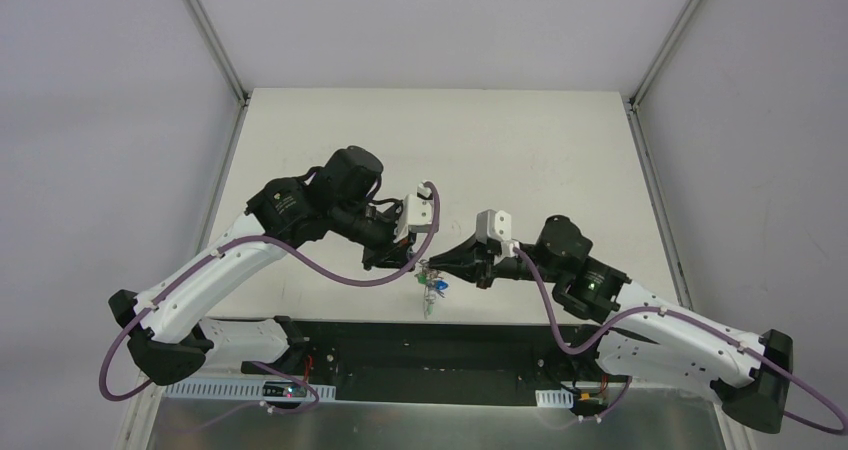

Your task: Remove the keys from the keyring

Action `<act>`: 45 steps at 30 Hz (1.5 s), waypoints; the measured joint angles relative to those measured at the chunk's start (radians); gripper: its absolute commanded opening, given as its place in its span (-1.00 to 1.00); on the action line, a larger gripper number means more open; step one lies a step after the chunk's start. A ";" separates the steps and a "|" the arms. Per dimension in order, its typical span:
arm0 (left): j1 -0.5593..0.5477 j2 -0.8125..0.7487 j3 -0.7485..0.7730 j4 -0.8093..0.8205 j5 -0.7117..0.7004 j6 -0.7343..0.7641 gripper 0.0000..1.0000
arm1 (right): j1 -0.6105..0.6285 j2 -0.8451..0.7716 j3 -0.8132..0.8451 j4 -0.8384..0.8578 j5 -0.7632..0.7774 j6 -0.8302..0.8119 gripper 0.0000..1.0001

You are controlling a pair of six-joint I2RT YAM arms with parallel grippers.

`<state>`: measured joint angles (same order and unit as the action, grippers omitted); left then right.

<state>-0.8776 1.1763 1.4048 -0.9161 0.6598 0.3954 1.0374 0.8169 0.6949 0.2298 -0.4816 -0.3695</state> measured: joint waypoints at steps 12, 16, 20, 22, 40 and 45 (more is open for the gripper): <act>-0.013 0.000 -0.003 0.001 -0.073 0.101 -1.00 | 0.002 0.026 -0.121 0.294 0.087 0.252 -1.00; -0.013 -0.002 -0.007 0.003 -0.098 0.123 -1.00 | 0.007 0.042 -0.135 0.332 0.105 0.277 -0.93; -0.013 -0.015 -0.014 0.005 -0.103 0.137 -1.00 | 0.009 0.047 -0.164 0.342 0.121 0.294 -0.41; -0.013 -0.025 -0.018 0.010 -0.102 0.144 -1.00 | 0.010 0.047 -0.172 0.338 0.130 0.293 -0.37; -0.026 -0.039 -0.030 0.014 -0.093 0.173 -1.00 | 0.037 0.092 -0.063 0.234 0.107 0.185 -0.46; -0.026 -0.039 -0.030 0.013 -0.093 0.173 -1.00 | 0.047 0.129 -0.043 0.227 0.095 0.170 -1.00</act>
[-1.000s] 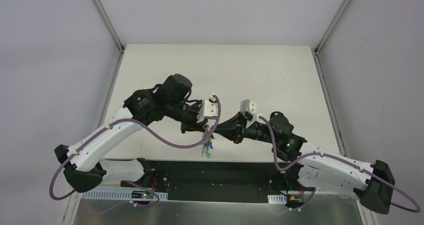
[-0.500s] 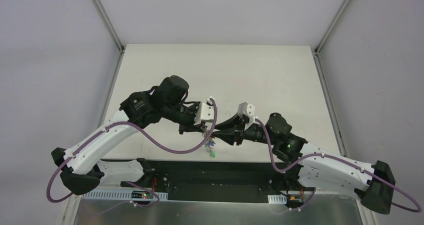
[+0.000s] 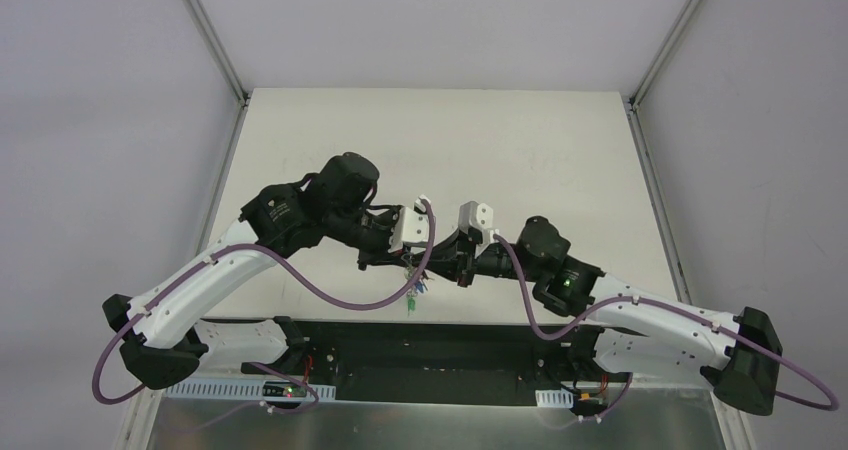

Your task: Remove the keys from the keyring

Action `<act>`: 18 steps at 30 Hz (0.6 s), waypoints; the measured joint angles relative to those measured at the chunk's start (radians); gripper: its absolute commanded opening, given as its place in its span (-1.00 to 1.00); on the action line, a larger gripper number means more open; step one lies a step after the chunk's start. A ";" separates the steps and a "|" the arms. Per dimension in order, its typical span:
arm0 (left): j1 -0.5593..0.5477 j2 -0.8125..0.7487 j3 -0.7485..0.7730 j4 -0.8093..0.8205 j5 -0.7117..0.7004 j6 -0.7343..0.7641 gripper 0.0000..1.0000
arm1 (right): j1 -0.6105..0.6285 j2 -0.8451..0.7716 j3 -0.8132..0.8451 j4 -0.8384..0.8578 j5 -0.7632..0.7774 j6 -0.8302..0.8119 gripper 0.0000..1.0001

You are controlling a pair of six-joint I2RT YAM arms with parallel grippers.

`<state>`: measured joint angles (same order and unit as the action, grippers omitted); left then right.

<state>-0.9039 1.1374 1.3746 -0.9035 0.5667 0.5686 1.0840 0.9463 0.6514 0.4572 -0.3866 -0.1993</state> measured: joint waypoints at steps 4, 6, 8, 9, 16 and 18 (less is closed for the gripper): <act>0.000 -0.001 0.000 -0.002 -0.001 0.000 -1.00 | 0.000 -0.003 0.000 -0.005 0.006 -0.002 -1.00; 0.000 -0.004 0.000 0.001 -0.001 0.001 -1.00 | 0.000 -0.008 -0.001 -0.006 0.013 -0.001 -1.00; 0.000 -0.010 0.000 0.002 -0.002 0.002 -1.00 | 0.000 -0.025 -0.009 -0.005 0.027 0.000 -1.00; 0.000 -0.011 0.000 0.002 -0.002 0.002 -1.00 | 0.002 -0.035 -0.016 -0.003 0.036 0.002 -1.00; -0.001 -0.012 0.000 0.003 -0.002 0.002 -1.00 | 0.006 -0.068 -0.085 0.089 0.070 0.035 -1.00; -0.001 -0.012 0.000 0.003 -0.002 0.002 -1.00 | 0.006 -0.070 -0.100 0.116 0.077 0.045 -1.00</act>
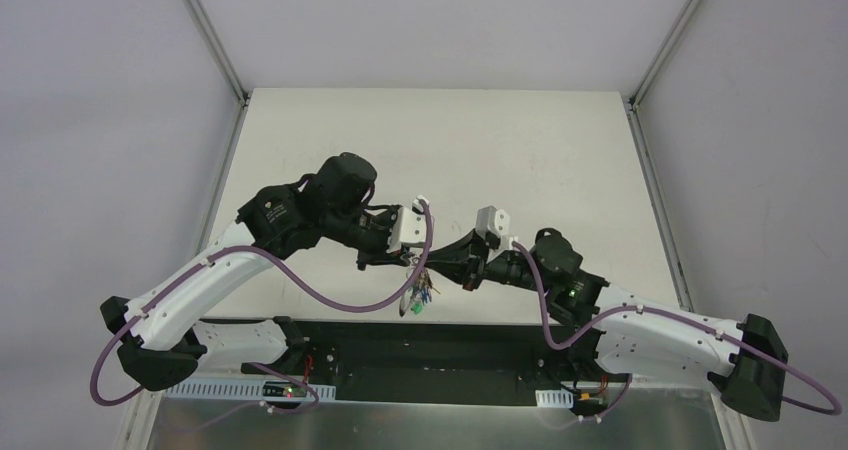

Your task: Remove the keys from the keyring

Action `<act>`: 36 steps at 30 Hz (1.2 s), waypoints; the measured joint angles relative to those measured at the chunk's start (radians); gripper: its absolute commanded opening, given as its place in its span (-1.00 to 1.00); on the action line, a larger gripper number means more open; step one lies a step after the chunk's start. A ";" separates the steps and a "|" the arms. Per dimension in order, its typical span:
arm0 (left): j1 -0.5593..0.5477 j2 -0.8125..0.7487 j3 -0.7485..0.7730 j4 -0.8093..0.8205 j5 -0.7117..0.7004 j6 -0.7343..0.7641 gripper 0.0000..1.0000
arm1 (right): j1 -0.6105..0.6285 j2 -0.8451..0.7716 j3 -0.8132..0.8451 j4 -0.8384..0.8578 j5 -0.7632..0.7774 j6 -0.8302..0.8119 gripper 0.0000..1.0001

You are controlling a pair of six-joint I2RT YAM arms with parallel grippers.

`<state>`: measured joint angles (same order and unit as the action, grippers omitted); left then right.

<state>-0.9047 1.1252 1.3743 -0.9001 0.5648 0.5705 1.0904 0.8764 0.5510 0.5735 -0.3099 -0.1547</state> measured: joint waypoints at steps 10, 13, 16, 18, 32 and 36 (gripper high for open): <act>0.000 0.000 0.000 0.000 0.000 -0.001 -1.00 | 0.001 -0.012 -0.061 0.097 0.024 0.032 -1.00; 0.000 0.000 0.000 0.000 0.000 -0.001 -1.00 | 0.002 -0.012 -0.079 0.121 0.027 0.040 -1.00; -0.002 0.000 0.000 0.000 0.001 -0.001 -1.00 | 0.002 -0.012 -0.094 0.133 0.030 0.043 -1.00; -0.006 0.000 0.002 0.000 0.002 -0.001 -1.00 | 0.001 -0.012 -0.108 0.126 0.037 0.043 -1.00; -0.006 -0.007 0.011 0.004 0.006 -0.002 -1.00 | 0.000 -0.015 -0.159 0.058 0.042 0.037 -0.30; -0.006 -0.007 0.011 0.005 0.004 -0.011 -1.00 | 0.000 -0.080 -0.139 -0.034 0.040 0.002 -0.16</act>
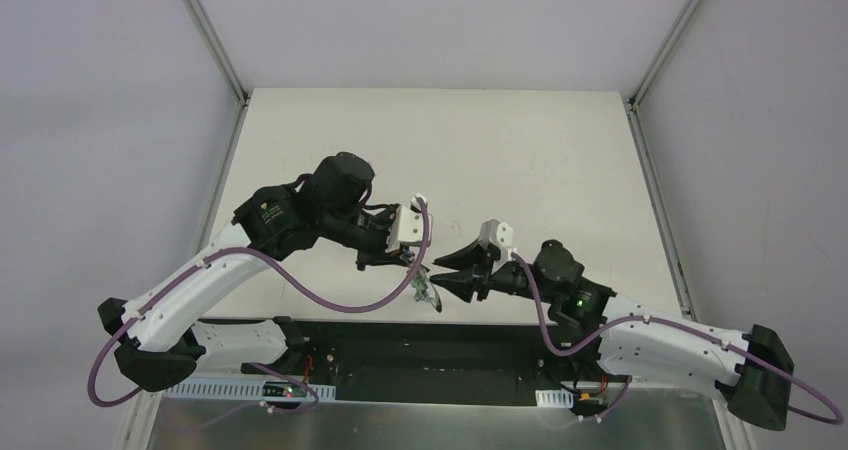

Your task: Remove the keys from the keyring

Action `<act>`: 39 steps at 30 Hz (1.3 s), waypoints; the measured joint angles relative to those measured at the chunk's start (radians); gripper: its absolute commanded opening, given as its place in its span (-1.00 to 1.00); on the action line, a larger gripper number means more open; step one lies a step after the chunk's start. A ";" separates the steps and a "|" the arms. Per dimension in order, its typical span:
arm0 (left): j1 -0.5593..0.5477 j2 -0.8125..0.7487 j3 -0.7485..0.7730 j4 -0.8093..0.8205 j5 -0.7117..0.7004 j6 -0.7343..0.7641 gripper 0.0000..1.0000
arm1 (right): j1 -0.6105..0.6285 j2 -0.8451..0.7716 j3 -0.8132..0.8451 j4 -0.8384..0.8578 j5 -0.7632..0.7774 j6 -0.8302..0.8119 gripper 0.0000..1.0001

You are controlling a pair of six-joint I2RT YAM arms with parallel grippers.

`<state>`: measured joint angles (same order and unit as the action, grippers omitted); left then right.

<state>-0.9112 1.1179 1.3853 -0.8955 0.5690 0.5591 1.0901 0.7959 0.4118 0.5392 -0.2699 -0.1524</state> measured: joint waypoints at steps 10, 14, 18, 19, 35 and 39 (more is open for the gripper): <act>0.000 0.040 0.010 0.000 -0.089 -0.189 -1.00 | 0.000 -0.104 0.101 -0.211 0.005 -0.089 -0.07; 0.000 0.056 0.011 0.000 -0.132 -0.267 -1.00 | 0.000 -0.101 0.129 -0.261 0.000 -0.097 0.20; 0.000 0.061 0.018 -0.002 -0.163 -0.323 -1.00 | 0.009 -0.068 0.153 -0.267 -0.003 -0.093 0.34; 0.000 0.062 0.021 -0.004 -0.169 -0.336 -1.00 | 0.016 -0.056 0.157 -0.266 0.002 -0.093 0.35; 0.000 0.092 0.056 -0.035 -0.186 -0.425 -1.00 | 0.056 0.071 0.175 -0.214 0.103 -0.096 0.38; 0.000 0.092 0.060 -0.035 -0.183 -0.430 -1.00 | 0.056 0.074 0.176 -0.215 0.137 -0.111 0.38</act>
<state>-0.9112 1.2098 1.4448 -0.9310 0.3862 0.1295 1.1465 0.8700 0.5877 0.3244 -0.1329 -0.2638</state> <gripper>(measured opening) 0.058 0.691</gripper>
